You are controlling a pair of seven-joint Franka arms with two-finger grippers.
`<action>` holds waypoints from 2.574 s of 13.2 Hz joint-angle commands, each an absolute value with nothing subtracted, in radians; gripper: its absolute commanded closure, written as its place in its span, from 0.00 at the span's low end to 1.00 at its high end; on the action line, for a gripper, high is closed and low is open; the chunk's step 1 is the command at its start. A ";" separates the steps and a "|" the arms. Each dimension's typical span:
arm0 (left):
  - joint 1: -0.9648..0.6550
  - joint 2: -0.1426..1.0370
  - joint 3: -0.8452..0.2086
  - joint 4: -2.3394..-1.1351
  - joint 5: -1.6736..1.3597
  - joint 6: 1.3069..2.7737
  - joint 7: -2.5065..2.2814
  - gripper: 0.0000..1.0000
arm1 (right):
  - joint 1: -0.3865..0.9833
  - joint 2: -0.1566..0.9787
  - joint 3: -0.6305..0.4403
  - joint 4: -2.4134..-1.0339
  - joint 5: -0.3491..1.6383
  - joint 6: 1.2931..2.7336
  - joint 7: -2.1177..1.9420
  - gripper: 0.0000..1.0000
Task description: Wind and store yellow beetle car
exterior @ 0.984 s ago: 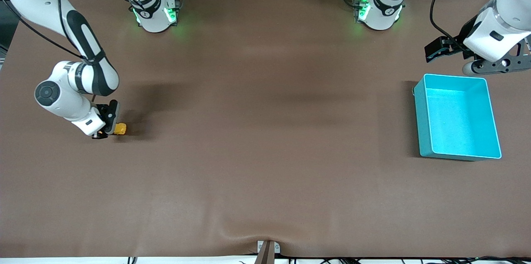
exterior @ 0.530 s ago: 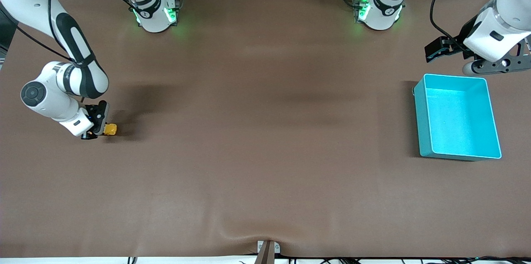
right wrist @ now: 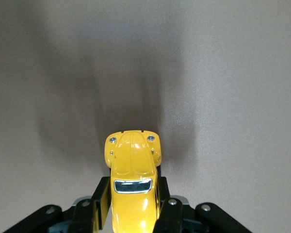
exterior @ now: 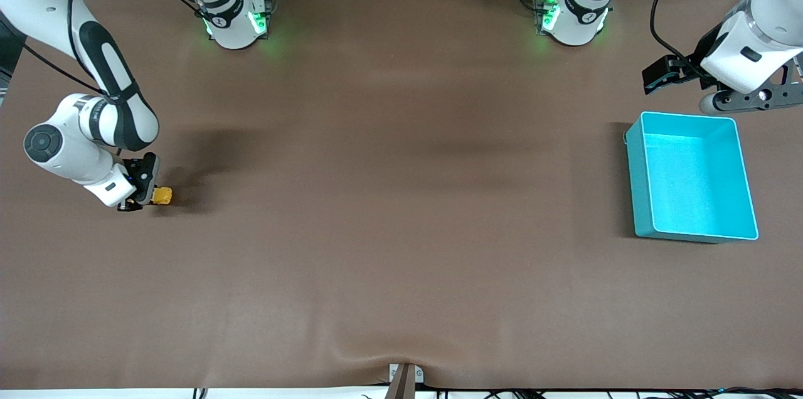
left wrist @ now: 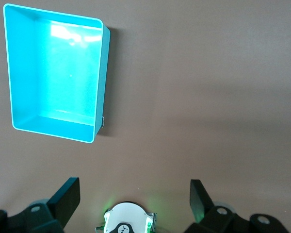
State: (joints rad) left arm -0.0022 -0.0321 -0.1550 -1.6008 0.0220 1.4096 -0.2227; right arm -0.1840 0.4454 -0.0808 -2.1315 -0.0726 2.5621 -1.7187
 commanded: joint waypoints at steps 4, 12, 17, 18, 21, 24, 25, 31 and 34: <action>0.000 -0.041 -0.160 -1.606 0.034 1.416 -0.230 0.00 | -0.224 0.565 -0.066 -1.916 -0.055 2.392 -1.740 0.14; -0.002 -0.040 -0.161 -1.608 0.034 1.416 -0.239 0.00 | -0.282 0.563 -0.055 -1.693 0.090 2.025 -1.730 0.00; -0.005 -0.038 -0.160 -1.618 0.034 1.416 -0.239 0.00 | -0.308 0.565 -0.055 -1.695 0.104 2.005 -1.727 0.00; -0.005 -0.038 -0.160 -1.620 0.034 1.416 -0.239 0.00 | -0.310 0.566 -0.055 -1.695 0.104 2.005 -1.726 0.00; -0.005 -0.038 -0.160 -1.621 0.034 1.416 -0.241 0.00 | -0.314 0.566 -0.055 -1.697 0.106 2.005 -1.726 0.00; -0.003 -0.038 -0.160 -1.626 0.034 1.414 -0.241 0.00 | -0.314 0.566 -0.055 -1.697 0.106 2.005 -1.726 0.00; -0.005 -0.038 -0.160 -1.629 0.034 1.416 -0.242 0.00 | -0.314 0.568 -0.055 -1.697 0.106 2.006 -1.726 0.00; 0.002 -0.020 -0.158 -1.678 0.034 1.420 -0.250 0.00 | -0.307 0.563 -0.055 -1.692 0.133 2.006 -1.706 0.00; 0.028 0.020 -0.158 -1.771 0.040 1.477 -0.284 0.00 | -0.287 0.519 -0.048 -1.675 0.143 1.997 -1.513 0.00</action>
